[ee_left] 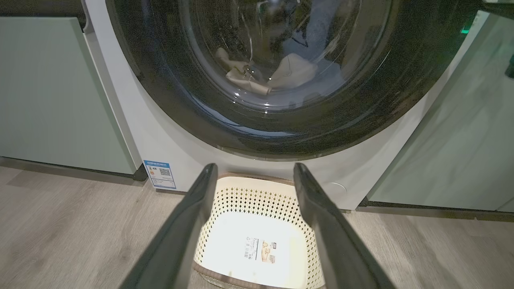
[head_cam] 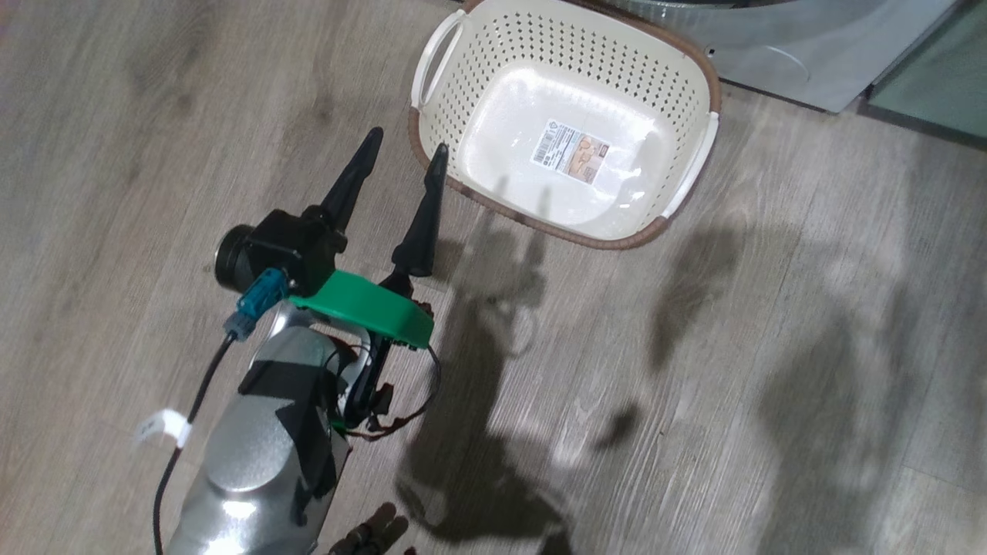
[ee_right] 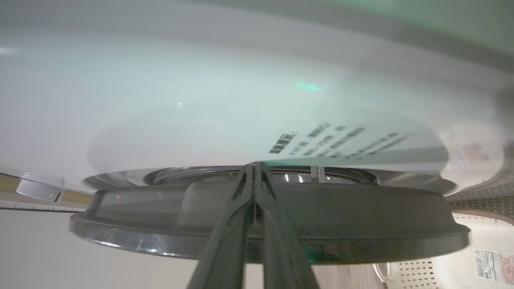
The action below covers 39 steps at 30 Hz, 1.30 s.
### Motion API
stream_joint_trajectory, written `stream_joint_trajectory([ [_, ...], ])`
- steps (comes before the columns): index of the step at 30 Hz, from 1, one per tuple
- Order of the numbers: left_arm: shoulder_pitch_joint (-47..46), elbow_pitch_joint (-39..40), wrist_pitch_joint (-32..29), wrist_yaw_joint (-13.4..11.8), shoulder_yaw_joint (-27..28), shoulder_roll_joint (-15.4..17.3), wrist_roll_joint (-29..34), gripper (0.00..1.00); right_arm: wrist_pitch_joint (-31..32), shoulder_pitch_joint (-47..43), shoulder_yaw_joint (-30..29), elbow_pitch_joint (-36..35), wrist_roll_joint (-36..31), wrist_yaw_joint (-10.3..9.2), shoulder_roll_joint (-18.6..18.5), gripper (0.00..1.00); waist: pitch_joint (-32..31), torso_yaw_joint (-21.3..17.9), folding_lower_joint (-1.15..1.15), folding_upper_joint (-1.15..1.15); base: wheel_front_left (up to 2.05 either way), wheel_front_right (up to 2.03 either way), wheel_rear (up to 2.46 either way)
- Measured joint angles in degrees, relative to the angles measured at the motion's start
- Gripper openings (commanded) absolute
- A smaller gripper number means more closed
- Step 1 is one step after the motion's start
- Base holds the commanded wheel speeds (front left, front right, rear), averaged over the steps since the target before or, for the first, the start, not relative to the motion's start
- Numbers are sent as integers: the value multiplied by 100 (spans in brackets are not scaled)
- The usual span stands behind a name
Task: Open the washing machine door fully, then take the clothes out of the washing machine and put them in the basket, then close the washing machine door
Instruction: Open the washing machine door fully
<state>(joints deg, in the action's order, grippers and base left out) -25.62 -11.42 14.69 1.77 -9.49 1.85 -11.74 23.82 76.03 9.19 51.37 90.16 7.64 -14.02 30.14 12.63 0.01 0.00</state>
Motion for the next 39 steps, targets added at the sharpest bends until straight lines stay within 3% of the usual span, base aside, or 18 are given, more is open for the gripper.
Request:
stream_joint_trajectory([
  [10, -67, 14, 0, 5, 7, -15, 0, 100, 200, 187, 159, 90, -58, 0, 35, 0, 89, 58, 0, 0, 0, 0, 0],
  [22, -78, 12, 0, 7, 37, -20, 10, 100, 873, 137, 466, -25, -81, -15, 58, 0, -67, 74, -1, 0, 0, 0, 0],
  [39, 89, -155, 1, 170, 331, -24, 269, 100, 1631, -999, 927, -635, -36, -15, 405, 0, -685, -44, -1, 0, 0, 0, 0],
])
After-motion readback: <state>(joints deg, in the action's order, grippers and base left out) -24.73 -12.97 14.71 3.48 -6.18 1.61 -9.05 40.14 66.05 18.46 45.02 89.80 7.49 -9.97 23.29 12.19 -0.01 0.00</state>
